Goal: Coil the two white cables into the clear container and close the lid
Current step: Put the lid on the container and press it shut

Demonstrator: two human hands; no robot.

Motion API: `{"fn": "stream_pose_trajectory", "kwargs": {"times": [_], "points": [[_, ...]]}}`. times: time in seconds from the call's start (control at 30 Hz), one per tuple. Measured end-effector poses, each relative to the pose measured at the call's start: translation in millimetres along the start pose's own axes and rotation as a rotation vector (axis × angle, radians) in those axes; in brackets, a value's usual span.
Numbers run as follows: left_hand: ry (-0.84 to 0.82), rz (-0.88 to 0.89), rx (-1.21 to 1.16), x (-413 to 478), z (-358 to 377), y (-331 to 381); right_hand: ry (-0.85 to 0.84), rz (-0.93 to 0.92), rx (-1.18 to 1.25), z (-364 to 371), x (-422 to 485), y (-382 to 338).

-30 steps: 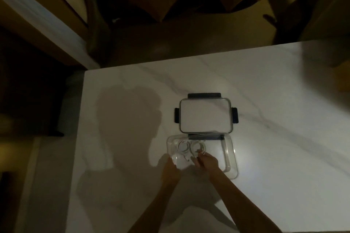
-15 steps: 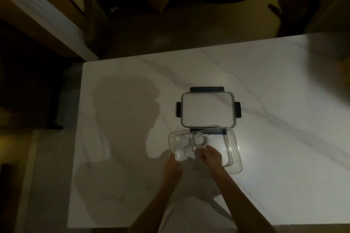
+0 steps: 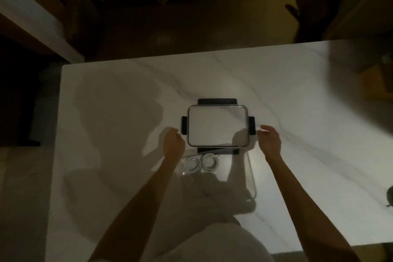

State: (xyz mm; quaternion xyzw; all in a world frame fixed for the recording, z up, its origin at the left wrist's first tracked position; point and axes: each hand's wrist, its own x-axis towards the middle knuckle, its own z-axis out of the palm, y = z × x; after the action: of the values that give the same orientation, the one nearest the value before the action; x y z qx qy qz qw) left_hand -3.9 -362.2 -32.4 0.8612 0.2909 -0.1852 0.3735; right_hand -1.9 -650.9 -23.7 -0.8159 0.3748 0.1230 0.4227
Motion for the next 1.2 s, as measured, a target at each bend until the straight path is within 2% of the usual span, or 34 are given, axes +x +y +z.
{"fn": "stream_pose_trajectory", "kwargs": {"times": [0.1,0.2,0.37,0.5,0.63,0.7,0.8,0.87,0.93,0.97,1.03,1.13,1.2], "points": [[-0.087,-0.055,-0.007,24.8,14.4,10.6,-0.082,0.112,-0.089,21.6,38.5,-3.1],[-0.116,-0.080,-0.008,41.3,28.2,1.5,-0.165,0.074,-0.171,45.2,54.5,-1.6],[-0.146,-0.071,0.045,77.6,28.5,-18.6,-0.086,0.203,-0.130,62.8,82.9,5.9],[-0.204,-0.164,-0.014,90.9,25.2,-21.3,-0.085,0.196,-0.263,74.3,86.6,-11.1],[-0.203,-0.326,-0.265,103.7,12.9,-17.3,-0.271,0.257,-0.038,82.5,107.7,-31.7],[-0.191,-0.386,-0.404,101.8,-6.9,-7.7,-0.293,0.238,0.033,83.4,114.0,-48.0],[-0.099,-0.320,-0.668,98.7,-43.3,3.3,-0.372,0.134,0.267,65.7,103.2,-81.2],[-0.041,-0.189,-0.875,88.0,-67.2,11.8,-0.544,0.106,0.491,46.5,89.9,-94.0],[0.002,-0.073,-1.027,67.0,-85.4,19.5,-0.747,0.152,0.766,28.1,72.0,-94.3],[0.004,-0.064,-1.129,56.1,-90.8,19.1,-0.815,0.187,0.894,21.8,60.7,-92.0],[-0.011,-0.106,-1.332,33.8,-96.4,11.3,-0.826,0.207,1.029,15.7,39.2,-86.4],[0.051,-0.148,-1.356,1.8,-95.6,-1.5,-0.661,0.102,0.838,20.1,13.8,-85.8],[0.152,-0.134,-1.326,-23.6,-87.8,-6.0,-0.570,-0.125,0.540,25.0,7.1,-91.5]]}}
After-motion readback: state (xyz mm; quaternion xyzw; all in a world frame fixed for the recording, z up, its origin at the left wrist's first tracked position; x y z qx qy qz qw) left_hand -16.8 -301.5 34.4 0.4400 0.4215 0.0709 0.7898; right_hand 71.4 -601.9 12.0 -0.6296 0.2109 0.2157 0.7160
